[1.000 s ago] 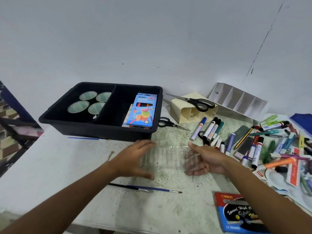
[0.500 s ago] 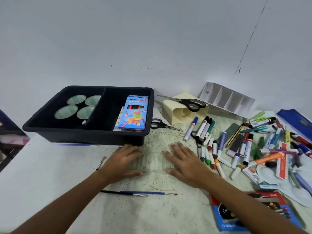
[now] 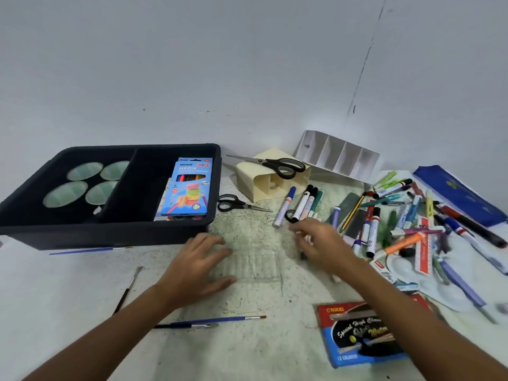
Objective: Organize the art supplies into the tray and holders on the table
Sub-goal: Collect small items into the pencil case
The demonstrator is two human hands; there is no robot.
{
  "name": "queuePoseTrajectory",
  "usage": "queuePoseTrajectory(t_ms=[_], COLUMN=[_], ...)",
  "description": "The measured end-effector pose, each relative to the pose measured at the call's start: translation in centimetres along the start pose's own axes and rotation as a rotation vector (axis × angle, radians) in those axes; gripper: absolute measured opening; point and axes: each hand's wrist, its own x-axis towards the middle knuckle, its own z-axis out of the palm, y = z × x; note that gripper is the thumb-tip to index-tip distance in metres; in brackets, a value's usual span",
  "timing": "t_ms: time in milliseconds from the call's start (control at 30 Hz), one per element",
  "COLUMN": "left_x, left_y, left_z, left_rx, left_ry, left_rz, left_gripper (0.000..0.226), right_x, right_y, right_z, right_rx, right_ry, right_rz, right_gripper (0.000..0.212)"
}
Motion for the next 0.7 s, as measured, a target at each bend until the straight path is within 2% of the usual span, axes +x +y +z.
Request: queuePoseTrajectory(t_ms=[100, 167, 300, 400, 533, 700], left_x=[3.7, 6.5, 11.6, 13.5, 14.0, 14.3], left_y=[3.4, 5.8, 9.3, 10.5, 11.1, 11.4], left_z=[0.8, 1.9, 5.0, 6.7, 7.9, 7.9], left_rx=[-0.088, -0.129, -0.113, -0.063, -0.067, -0.116], left_ry=[0.031, -0.026, -0.24, -0.293, -0.273, -0.142], left_rz=[0.102, 0.159, 0.172, 0.251, 0.301, 0.379], left_gripper=[0.032, 0.025, 0.042, 0.045, 0.035, 0.02], right_x=[-0.7, -1.9, -4.3, -5.1, -5.2, -4.9], right_y=[3.3, 5.1, 6.5, 6.5, 6.3, 6.5], right_z=[-3.2, -4.5, -4.5, -3.8, -3.1, -3.1], right_rx=[0.005, -0.042, -0.145, -0.206, -0.305, -0.249], right_ry=[-0.033, -0.076, -0.12, -0.113, -0.109, -0.092], right_rz=[0.17, 0.241, 0.285, 0.29, 0.283, 0.319], right_gripper=[0.016, 0.013, 0.021, 0.028, 0.024, 0.017])
